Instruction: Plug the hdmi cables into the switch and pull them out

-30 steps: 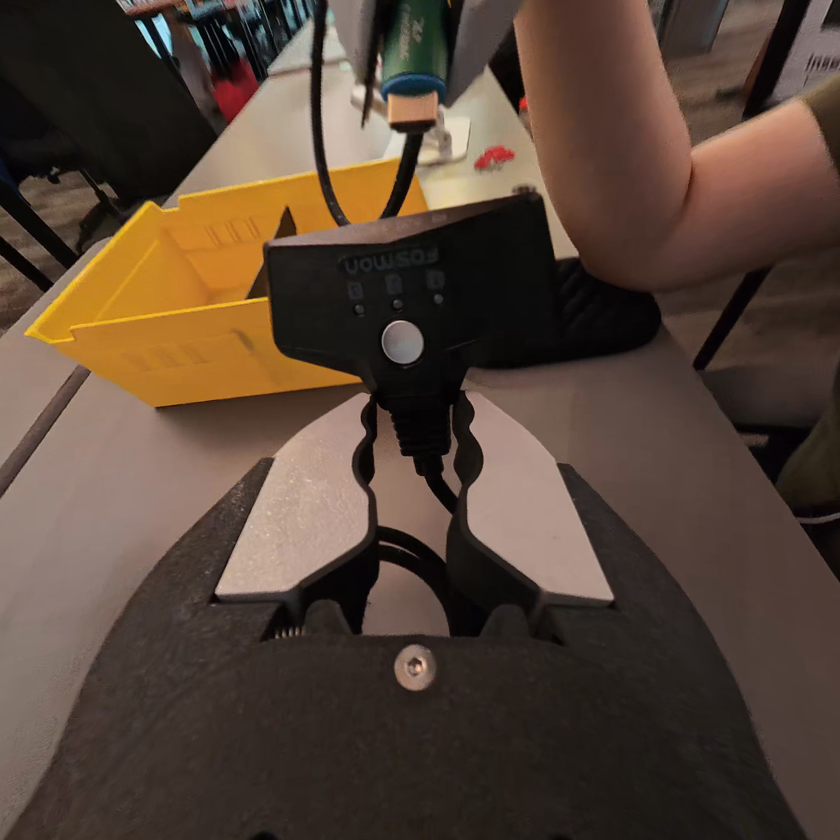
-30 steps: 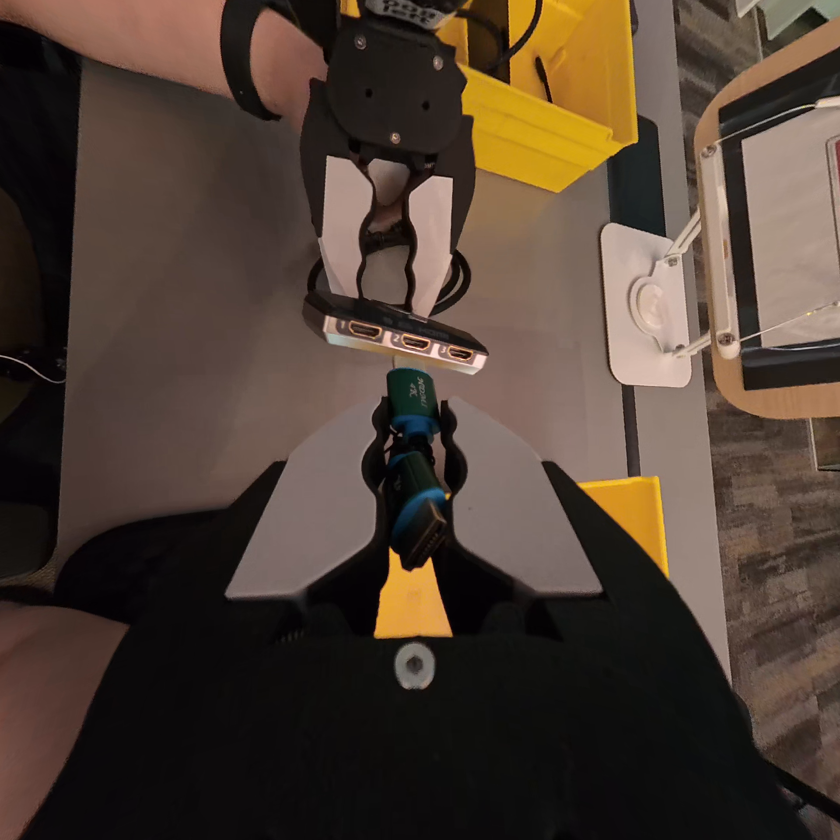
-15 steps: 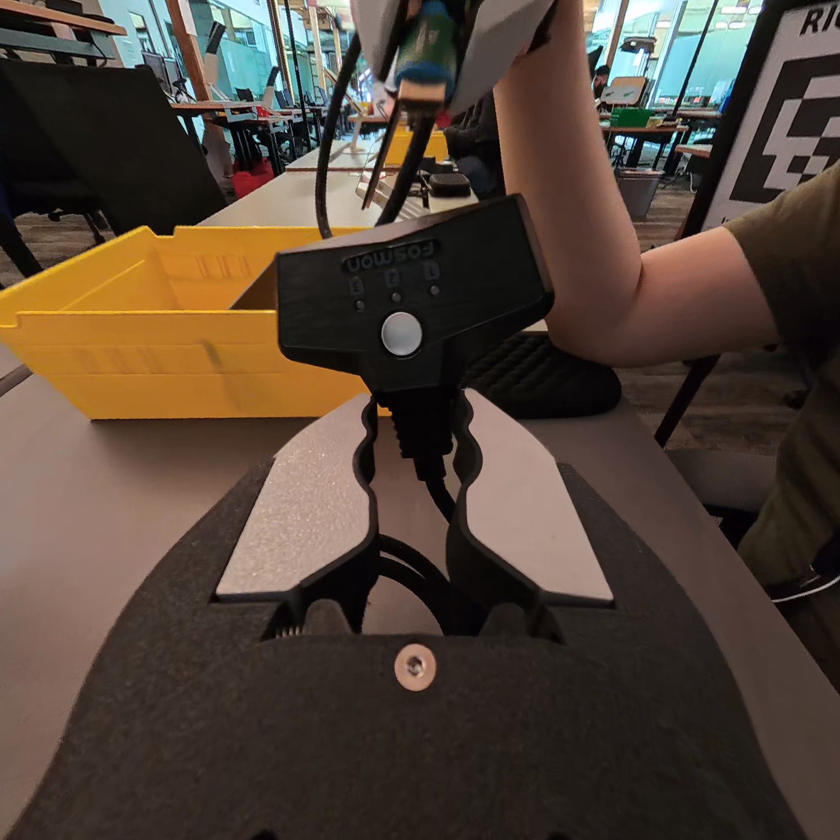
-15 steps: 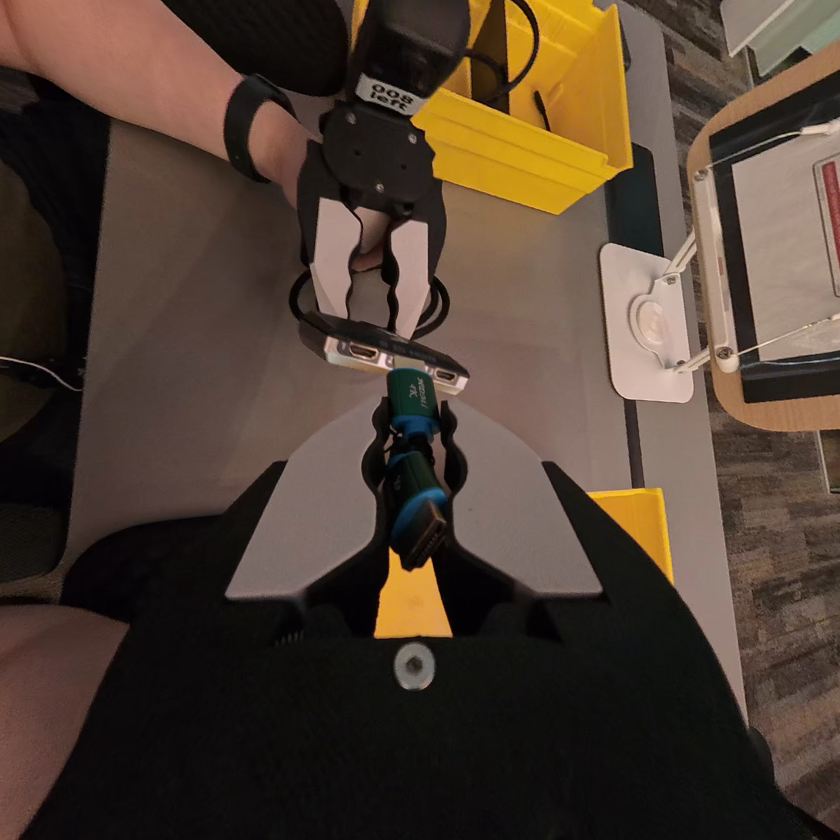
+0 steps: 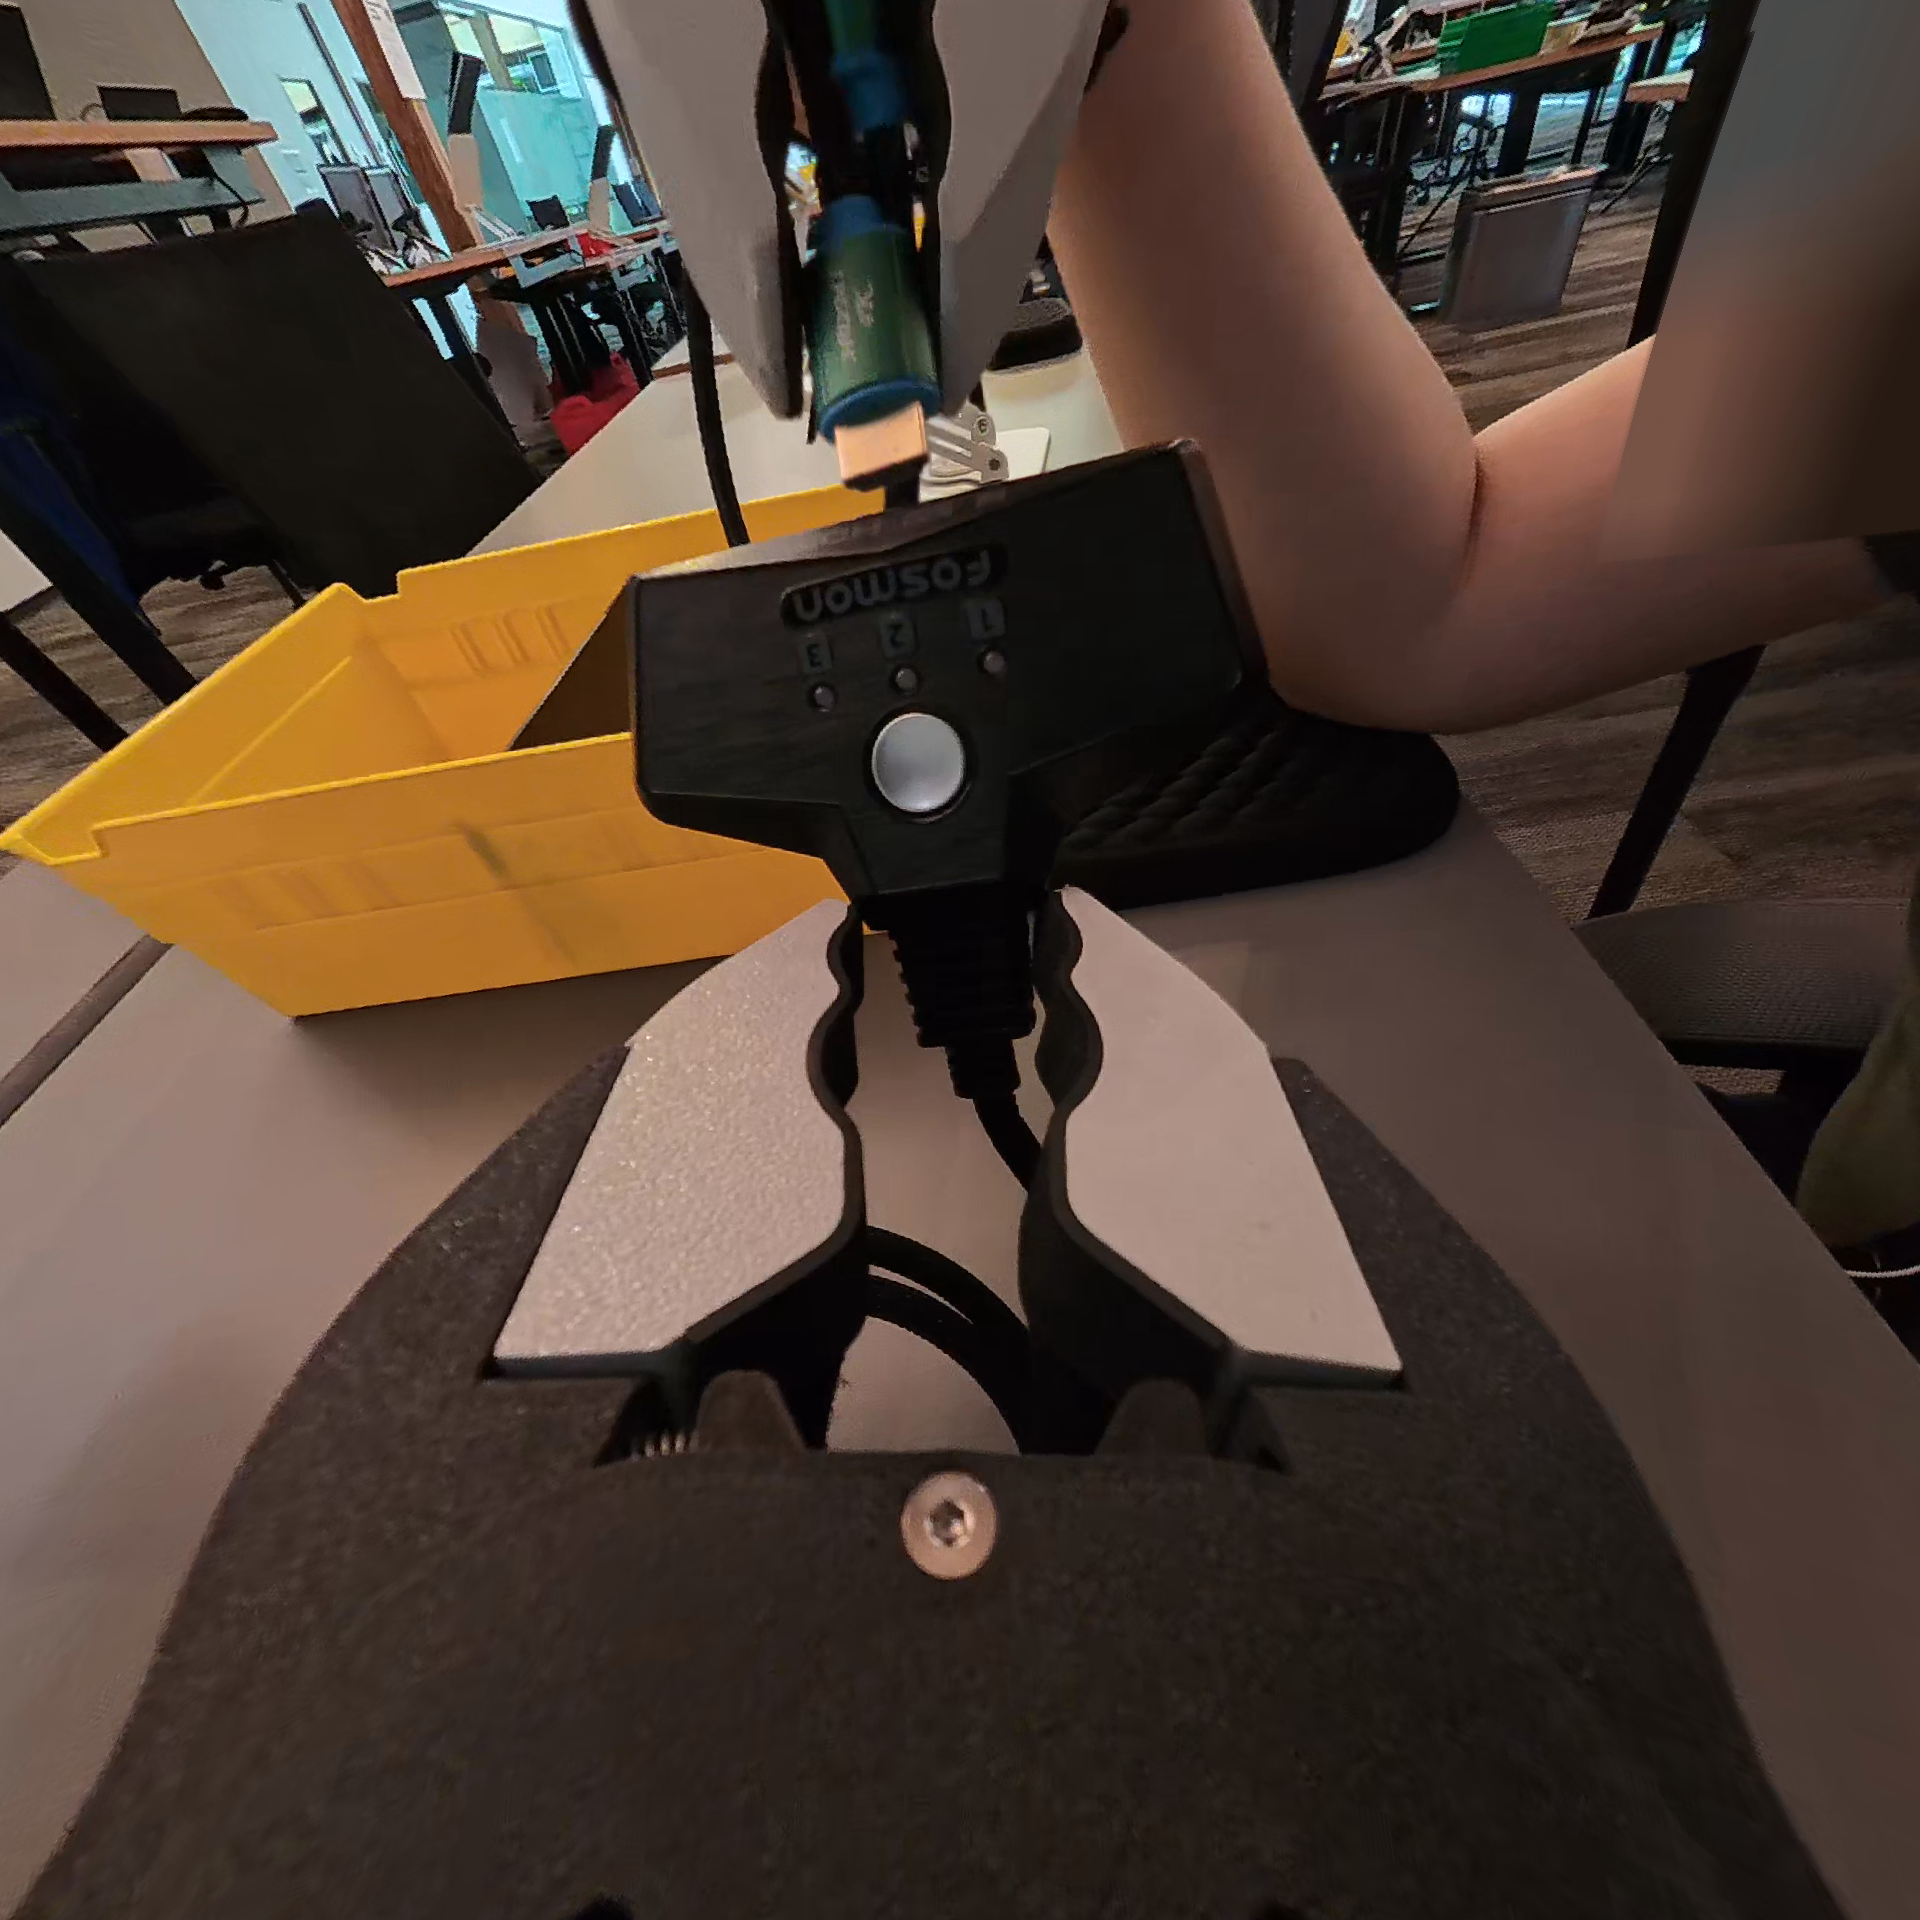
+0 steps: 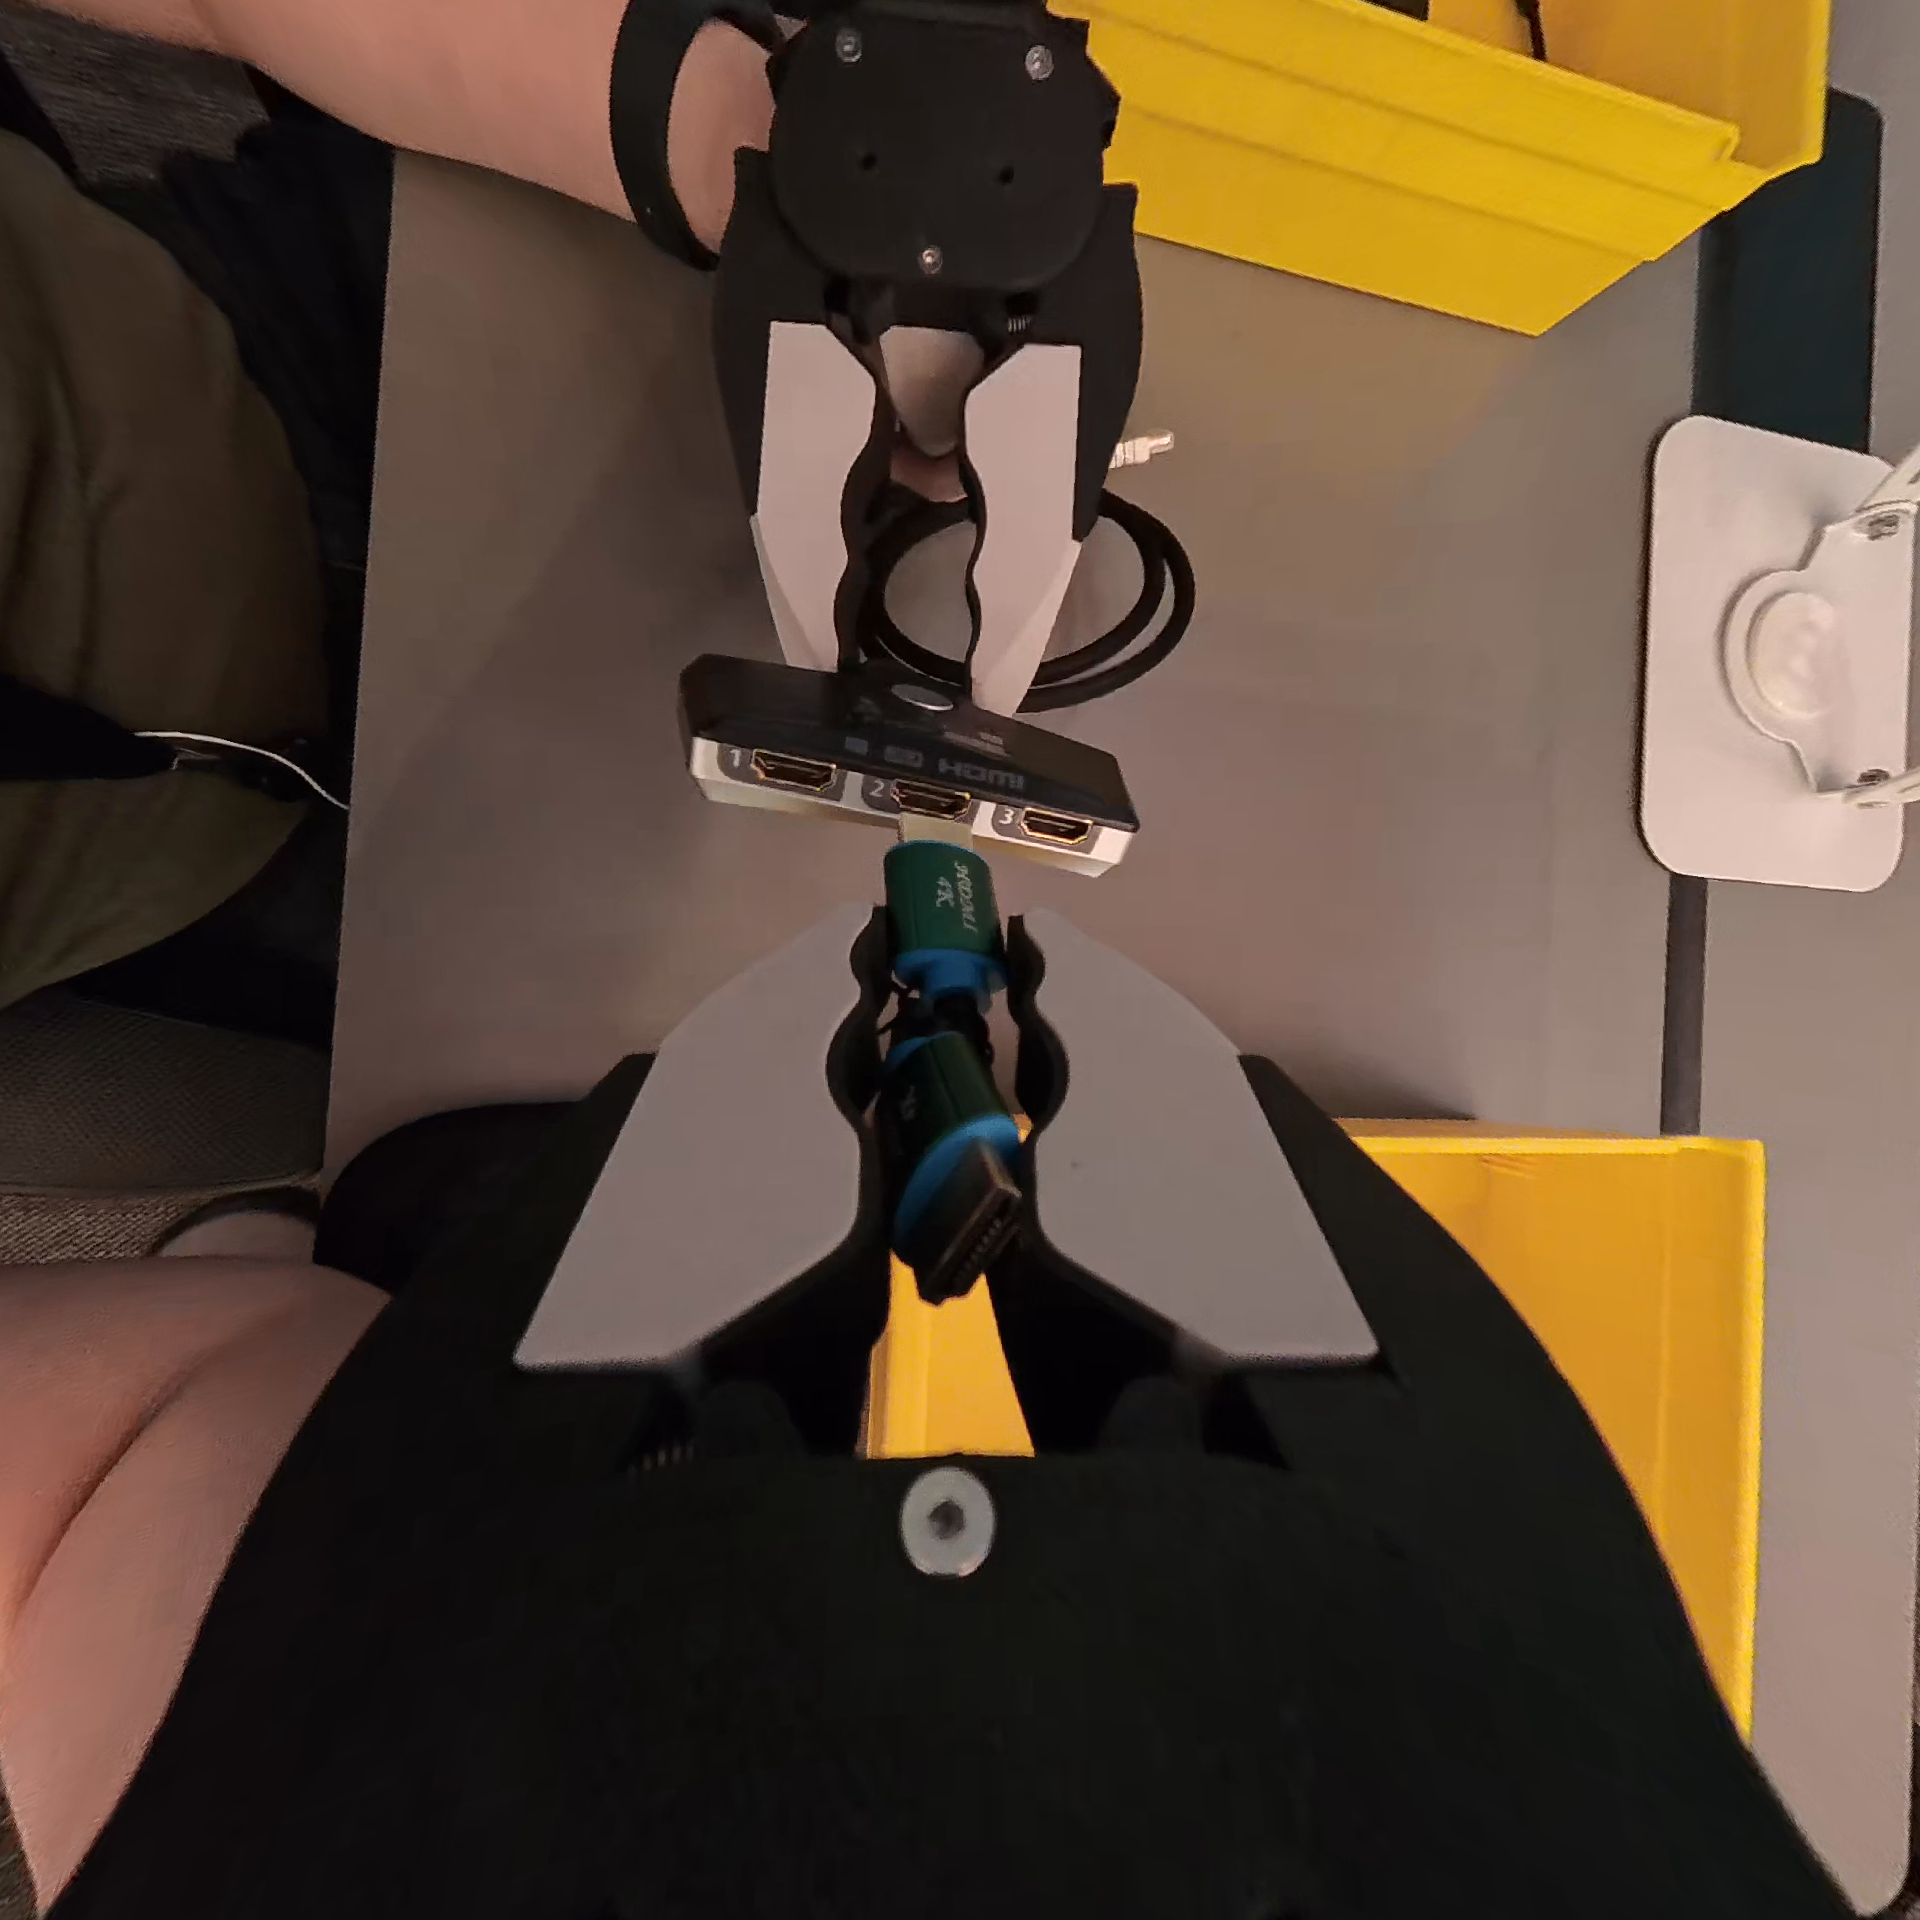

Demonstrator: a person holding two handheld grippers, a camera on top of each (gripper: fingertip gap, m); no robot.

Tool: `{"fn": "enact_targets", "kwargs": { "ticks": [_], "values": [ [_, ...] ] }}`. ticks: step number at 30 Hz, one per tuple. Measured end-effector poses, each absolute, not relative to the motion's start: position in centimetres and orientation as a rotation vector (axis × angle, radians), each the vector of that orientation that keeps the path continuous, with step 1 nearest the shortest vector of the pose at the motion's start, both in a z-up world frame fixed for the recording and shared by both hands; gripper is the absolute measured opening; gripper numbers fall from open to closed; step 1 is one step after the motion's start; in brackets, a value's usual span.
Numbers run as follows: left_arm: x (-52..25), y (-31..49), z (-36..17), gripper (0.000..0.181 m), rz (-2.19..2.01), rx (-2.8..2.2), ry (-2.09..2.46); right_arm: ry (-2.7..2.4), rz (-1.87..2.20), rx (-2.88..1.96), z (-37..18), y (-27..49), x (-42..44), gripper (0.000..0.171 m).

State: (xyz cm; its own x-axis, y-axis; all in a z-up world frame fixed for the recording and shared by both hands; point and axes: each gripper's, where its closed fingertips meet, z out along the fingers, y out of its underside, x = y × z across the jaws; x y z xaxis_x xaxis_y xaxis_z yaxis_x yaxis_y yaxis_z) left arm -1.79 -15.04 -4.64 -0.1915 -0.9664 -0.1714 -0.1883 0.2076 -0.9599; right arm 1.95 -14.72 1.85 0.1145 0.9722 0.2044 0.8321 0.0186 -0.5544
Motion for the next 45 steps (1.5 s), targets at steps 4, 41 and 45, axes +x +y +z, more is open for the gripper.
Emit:
{"fn": "enact_targets", "kwargs": {
  "ticks": [4, 41, 45],
  "values": [
    [-1.8, -15.0, -4.7, 0.031, -1.055, -1.123, 1.583, -1.762, 0.328, -1.837, 1.8, -14.8, 1.5, 0.021],
    [-2.3, -15.7, -5.5, 0.031, -1.066, -1.199, 1.691, -1.9, 0.159, -1.837, 0.0, -15.1, 1.5, 0.021],
    [-2.6, -15.2, -4.5, 0.031, -1.133, -1.198, 1.634, -1.865, 0.183, -1.786, 0.6, -14.5, 1.3, 0.021]
  ]
}}
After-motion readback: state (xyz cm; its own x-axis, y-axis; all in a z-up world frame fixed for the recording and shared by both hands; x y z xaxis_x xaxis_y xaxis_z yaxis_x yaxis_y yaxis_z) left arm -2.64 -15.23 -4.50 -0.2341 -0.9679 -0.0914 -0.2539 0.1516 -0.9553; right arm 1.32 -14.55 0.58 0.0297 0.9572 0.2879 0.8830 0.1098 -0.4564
